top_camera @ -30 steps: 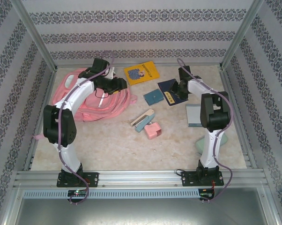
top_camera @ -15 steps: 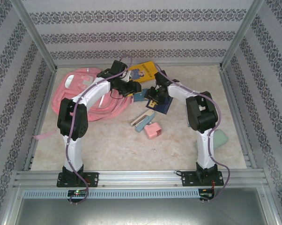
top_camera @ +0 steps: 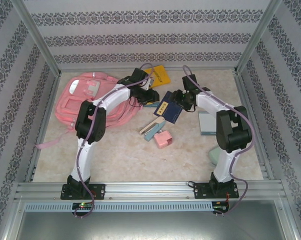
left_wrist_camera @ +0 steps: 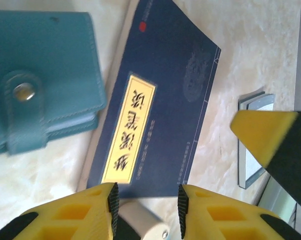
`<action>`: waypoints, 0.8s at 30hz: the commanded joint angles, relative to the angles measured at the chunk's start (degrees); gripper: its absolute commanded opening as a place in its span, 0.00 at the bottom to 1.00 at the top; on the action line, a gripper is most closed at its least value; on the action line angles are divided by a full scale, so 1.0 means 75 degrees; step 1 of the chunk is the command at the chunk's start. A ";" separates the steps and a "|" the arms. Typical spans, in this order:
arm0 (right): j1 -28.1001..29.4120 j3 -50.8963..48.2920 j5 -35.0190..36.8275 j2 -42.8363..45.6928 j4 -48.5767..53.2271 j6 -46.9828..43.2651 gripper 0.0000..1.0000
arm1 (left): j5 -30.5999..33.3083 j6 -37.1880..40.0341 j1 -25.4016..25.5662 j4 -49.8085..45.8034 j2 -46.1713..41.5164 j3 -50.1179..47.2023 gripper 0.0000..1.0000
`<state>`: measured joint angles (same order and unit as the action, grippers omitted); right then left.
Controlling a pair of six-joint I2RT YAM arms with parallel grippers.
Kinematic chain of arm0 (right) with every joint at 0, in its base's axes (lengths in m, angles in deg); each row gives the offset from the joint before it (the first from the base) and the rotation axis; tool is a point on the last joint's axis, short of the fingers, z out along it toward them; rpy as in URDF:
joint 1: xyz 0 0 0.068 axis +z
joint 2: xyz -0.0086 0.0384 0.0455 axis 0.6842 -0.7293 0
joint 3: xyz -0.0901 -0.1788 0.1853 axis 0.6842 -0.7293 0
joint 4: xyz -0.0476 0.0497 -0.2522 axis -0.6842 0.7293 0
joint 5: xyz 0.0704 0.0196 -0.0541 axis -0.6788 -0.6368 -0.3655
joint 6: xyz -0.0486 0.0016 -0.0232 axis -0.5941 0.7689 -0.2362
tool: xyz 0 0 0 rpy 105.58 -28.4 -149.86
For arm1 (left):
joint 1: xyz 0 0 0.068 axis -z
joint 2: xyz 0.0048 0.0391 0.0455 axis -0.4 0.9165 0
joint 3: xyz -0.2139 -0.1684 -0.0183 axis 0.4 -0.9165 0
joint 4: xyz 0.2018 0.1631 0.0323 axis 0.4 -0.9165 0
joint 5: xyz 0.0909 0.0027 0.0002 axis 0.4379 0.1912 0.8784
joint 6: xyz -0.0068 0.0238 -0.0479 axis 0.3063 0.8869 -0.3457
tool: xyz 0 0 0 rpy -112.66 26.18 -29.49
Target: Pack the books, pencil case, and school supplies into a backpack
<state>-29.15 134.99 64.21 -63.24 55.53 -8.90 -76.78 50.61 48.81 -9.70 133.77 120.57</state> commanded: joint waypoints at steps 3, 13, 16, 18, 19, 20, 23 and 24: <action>-0.0005 -0.0988 0.0310 0.0241 -0.1008 0.0037 0.60 | 0.0056 0.0441 0.0288 -0.0164 0.0890 0.1343 0.38; -0.0120 -0.1347 0.0085 0.0301 -0.1087 0.0214 0.60 | 0.0349 0.0149 0.0419 -0.0422 0.2647 0.3439 0.40; -0.0124 -0.1293 -0.0014 0.0260 -0.1001 0.0227 0.60 | 0.0783 0.0049 0.0416 -0.0625 0.2861 0.3614 0.41; -0.0125 -0.1296 -0.0036 0.0211 -0.1000 0.0239 0.60 | 0.1002 0.0075 0.0397 -0.0745 0.2873 0.3572 0.41; -0.0133 -0.1274 -0.0055 0.0175 -0.1008 0.0239 0.60 | 0.1038 0.0103 0.0396 -0.0795 0.2861 0.3559 0.42; -0.0131 -0.1263 -0.0067 0.0133 -0.1000 0.0237 0.60 | 0.1078 0.0113 0.0388 -0.0840 0.2849 0.3544 0.42; -0.0133 -0.1102 -0.0218 -0.0095 -0.0857 0.0230 0.59 | 0.1374 0.0108 0.0343 -0.1069 0.2798 0.3525 0.42; -0.0130 -0.1036 -0.0271 -0.0190 -0.0809 0.0217 0.59 | 0.1442 0.0096 0.0319 -0.1115 0.2752 0.3495 0.42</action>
<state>-29.57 125.53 63.68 -62.80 48.45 -7.81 -70.70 51.79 51.61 -12.74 154.88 146.17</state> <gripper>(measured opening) 0.592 0.417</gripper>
